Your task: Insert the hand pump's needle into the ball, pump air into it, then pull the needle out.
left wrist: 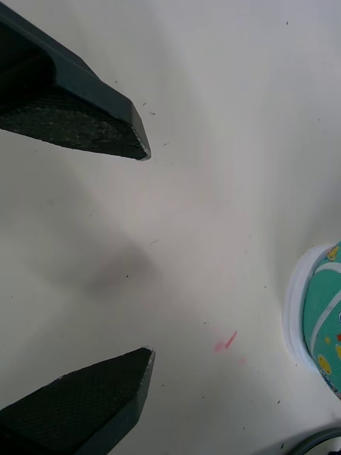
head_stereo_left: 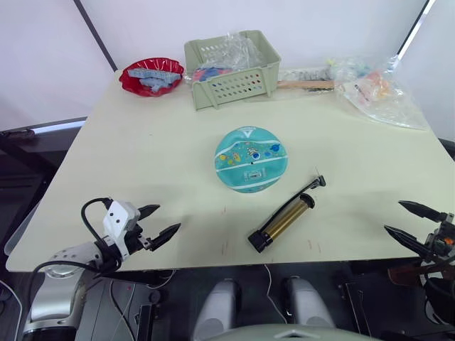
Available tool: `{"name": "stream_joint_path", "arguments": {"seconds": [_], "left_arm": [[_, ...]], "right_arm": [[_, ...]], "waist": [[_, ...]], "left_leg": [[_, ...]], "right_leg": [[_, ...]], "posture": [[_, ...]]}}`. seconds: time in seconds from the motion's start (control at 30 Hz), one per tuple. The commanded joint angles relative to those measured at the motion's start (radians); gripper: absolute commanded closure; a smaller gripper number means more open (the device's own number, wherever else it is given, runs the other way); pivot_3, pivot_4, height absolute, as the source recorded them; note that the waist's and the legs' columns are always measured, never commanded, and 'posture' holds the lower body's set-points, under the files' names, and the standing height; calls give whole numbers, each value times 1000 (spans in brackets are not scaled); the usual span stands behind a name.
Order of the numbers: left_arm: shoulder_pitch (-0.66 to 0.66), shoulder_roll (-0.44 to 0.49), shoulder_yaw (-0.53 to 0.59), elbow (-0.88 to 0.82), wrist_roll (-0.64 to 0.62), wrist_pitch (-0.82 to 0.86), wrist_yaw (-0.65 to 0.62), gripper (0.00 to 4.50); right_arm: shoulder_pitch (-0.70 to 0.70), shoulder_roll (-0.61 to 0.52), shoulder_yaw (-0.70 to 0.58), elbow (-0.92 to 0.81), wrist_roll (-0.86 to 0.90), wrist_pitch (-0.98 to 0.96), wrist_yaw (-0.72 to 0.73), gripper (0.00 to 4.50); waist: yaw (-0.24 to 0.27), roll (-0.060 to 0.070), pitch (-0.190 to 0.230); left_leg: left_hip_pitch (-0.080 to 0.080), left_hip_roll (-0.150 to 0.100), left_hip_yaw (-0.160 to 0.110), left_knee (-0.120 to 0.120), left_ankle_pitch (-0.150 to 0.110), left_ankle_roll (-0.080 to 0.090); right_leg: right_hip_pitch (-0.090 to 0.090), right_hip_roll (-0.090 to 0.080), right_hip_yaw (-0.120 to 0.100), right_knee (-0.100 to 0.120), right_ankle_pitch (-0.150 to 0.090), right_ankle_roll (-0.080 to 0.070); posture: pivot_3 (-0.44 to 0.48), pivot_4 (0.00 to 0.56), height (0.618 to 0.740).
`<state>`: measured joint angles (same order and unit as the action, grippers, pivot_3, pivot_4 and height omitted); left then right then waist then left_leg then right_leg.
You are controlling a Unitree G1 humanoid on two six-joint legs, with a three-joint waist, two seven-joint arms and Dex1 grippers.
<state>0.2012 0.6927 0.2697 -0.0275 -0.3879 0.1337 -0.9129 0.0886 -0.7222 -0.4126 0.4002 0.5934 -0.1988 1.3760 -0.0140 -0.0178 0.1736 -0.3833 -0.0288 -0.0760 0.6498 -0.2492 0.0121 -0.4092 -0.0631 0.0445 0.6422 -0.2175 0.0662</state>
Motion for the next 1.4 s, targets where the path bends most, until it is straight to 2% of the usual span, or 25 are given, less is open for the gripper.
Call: {"name": "stream_joint_path", "arguments": {"seconds": [0.03,0.5,0.67,0.9,1.13,1.4], "left_arm": [[-1,5,15,-31,-7,3,2,0],[0,2,6,-65,8,-1,17,0],[-22,20,-53,-80,59,-47,-21,0],[-116,28,-175,-172,61,38,-62,0],[-258,-34,-329,-215,87,118,-52,0],[-375,-122,-428,-190,97,201,-19,0]], "right_arm": [[-11,1,-14,-47,12,10,-1,53],[-57,10,-10,7,1,-15,38,53],[-49,5,3,-56,24,30,90,53],[-40,0,14,-163,40,89,129,53],[-3,2,-2,-282,64,129,118,53],[69,13,-15,-445,92,172,58,53]], "waist": [[0,0,0],[0,0,0],[1,0,0],[2,0,0],[4,1,1],[2,1,1]], "left_leg": [[0,0,0,0,0,0],[0,0,0,0,0,0],[0,0,0,0,0,0],[0,0,-1,1,0,0],[0,0,-1,2,0,0],[0,-1,-1,1,0,0]], "right_leg": [[0,0,0,0,0,0],[0,0,0,0,0,0],[0,0,0,0,0,0],[0,0,0,0,0,0],[0,0,-1,0,0,0],[0,0,0,0,0,0]], "posture": [[0,150,740],[0,150,740],[0,150,740],[0,150,740],[0,150,740],[0,150,740]]}}
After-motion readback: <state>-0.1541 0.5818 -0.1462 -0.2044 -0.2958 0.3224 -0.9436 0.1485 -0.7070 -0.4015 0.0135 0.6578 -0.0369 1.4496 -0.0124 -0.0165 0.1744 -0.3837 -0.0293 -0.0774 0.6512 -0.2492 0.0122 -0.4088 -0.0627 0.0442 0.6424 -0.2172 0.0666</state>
